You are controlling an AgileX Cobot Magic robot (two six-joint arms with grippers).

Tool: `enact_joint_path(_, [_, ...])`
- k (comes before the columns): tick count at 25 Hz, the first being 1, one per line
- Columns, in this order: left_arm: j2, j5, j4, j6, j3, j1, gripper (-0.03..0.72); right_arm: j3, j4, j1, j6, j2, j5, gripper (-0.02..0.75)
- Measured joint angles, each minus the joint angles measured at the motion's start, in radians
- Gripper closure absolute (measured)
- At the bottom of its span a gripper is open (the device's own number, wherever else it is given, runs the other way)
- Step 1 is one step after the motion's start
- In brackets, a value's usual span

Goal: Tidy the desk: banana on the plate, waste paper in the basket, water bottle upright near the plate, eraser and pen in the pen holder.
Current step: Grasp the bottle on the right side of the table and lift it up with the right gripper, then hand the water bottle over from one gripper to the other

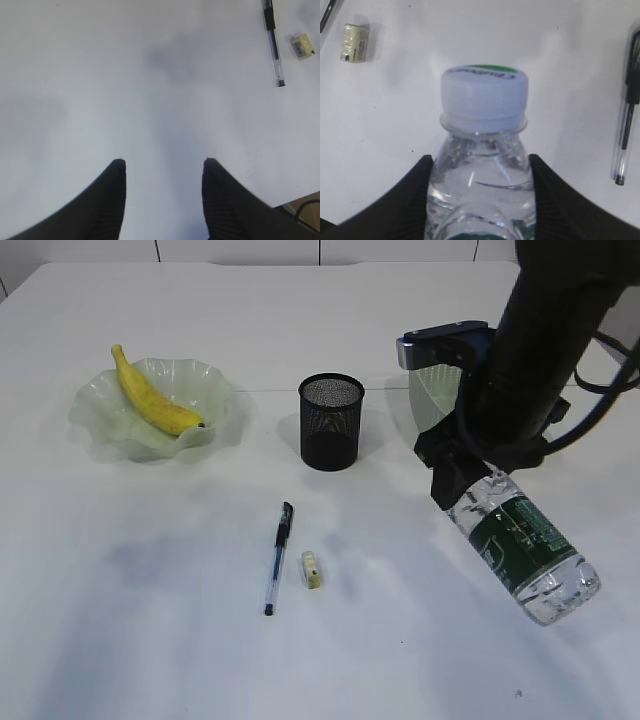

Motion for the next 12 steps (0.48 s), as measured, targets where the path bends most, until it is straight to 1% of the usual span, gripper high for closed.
enact_joint_path(5, [0.0,0.0,0.0,0.0,0.0,0.0,0.34,0.092,0.025,0.0,0.004,-0.116,-0.026,0.351])
enact_joint_path(12, [0.0,0.0,0.0,0.0,0.0,0.0,0.34,0.15,0.035,0.0,0.0,-0.227,-0.028,0.351])
